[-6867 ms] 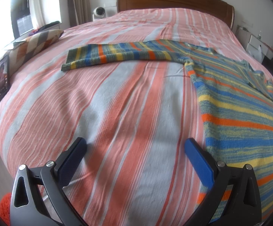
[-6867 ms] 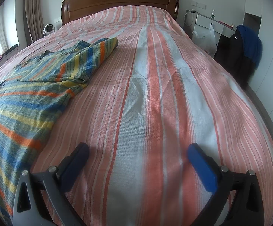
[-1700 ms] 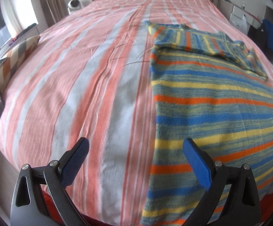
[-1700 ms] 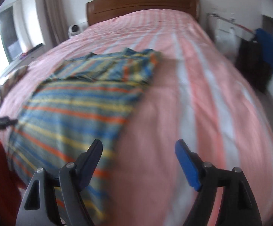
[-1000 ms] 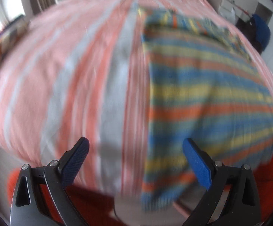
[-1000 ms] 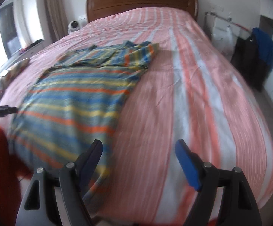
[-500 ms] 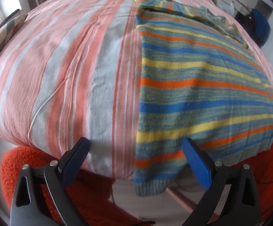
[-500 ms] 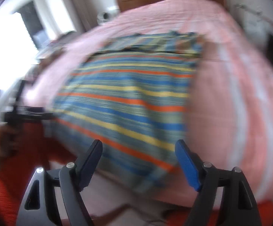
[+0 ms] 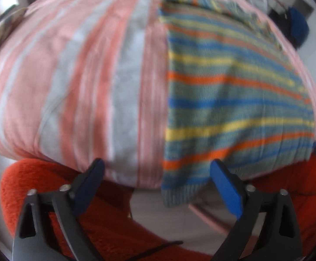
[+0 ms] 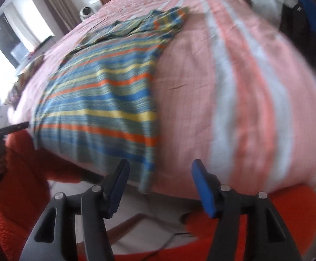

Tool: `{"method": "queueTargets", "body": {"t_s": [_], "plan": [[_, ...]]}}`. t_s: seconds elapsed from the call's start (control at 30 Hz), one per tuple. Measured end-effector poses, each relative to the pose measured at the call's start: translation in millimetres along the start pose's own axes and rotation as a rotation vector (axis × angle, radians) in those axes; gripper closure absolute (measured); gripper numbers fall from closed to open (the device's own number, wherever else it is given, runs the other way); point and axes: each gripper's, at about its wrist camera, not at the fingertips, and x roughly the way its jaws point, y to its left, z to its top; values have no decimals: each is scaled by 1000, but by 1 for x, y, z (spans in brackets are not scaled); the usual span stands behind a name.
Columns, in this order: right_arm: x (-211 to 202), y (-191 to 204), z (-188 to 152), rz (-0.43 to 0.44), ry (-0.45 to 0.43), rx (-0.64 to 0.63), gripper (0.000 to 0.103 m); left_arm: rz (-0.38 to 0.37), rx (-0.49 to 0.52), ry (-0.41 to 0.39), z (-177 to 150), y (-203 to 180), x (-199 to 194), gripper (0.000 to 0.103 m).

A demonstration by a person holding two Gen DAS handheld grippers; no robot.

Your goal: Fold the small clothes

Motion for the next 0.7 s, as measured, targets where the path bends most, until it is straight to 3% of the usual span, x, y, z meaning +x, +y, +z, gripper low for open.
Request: {"method": "queueTargets", "body": {"t_s": [0.13, 0.27, 0.33, 0.37, 0.4, 0.43, 0.47, 0.7], "plan": [[22, 10, 0, 29, 62, -17, 44, 17, 52, 46, -3, -10, 8, 22], [26, 13, 0, 45, 66, -19, 46, -1, 65, 77, -5, -16, 15, 35], [27, 10, 0, 70, 71, 7, 55, -9, 61, 101, -6, -19, 22, 44], [28, 8, 2, 77, 78, 14, 58, -22, 55, 115, -5, -21, 26, 63], [32, 7, 3, 84, 89, 18, 69, -40, 46, 127, -6, -19, 28, 100], [34, 5, 3, 83, 97, 16, 96, -83, 26, 137, -7, -17, 28, 98], [34, 2, 5, 77, 98, 18, 99, -102, 13, 131, -8, -15, 26, 99], [-8, -23, 18, 271, -8, 198, 100, -394, -193, -57, 6, 26, -28, 100]]}}
